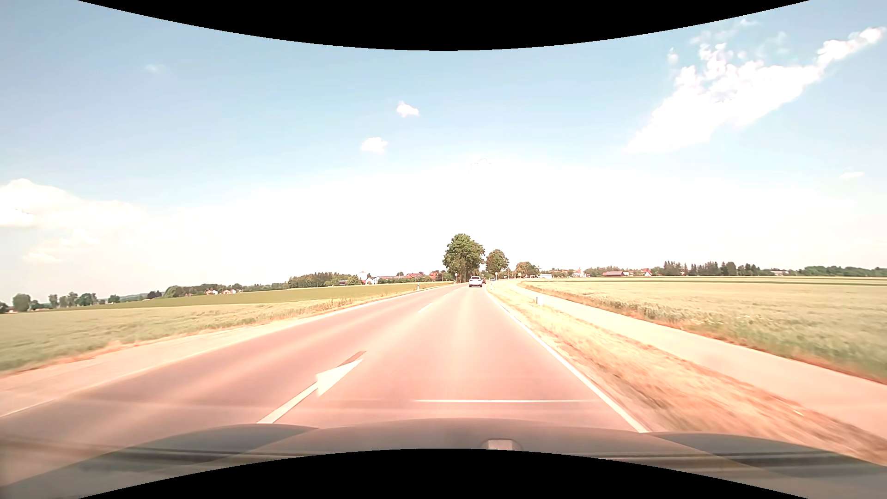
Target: Follow the waypoints while adhering to traffic rules and regulations
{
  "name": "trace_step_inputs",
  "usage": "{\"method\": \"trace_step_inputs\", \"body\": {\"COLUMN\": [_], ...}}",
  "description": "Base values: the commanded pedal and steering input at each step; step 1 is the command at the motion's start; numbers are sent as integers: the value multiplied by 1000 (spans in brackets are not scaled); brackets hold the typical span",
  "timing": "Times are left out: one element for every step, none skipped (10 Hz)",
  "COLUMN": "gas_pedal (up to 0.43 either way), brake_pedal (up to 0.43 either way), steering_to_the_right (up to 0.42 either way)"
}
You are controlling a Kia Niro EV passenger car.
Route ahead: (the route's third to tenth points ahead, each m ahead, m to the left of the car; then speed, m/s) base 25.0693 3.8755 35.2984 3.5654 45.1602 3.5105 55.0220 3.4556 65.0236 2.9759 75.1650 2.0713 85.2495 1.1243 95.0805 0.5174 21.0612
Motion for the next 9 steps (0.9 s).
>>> {"method": "trace_step_inputs", "body": {"gas_pedal": [150, 150, 150, 150, 150, 138, 138, 138, 138], "brake_pedal": [0, 0, 0, 0, 0, 0, 0, 0, 0], "steering_to_the_right": [-1, 0, 0, 1, 2, 2, 3, 4, 4]}}
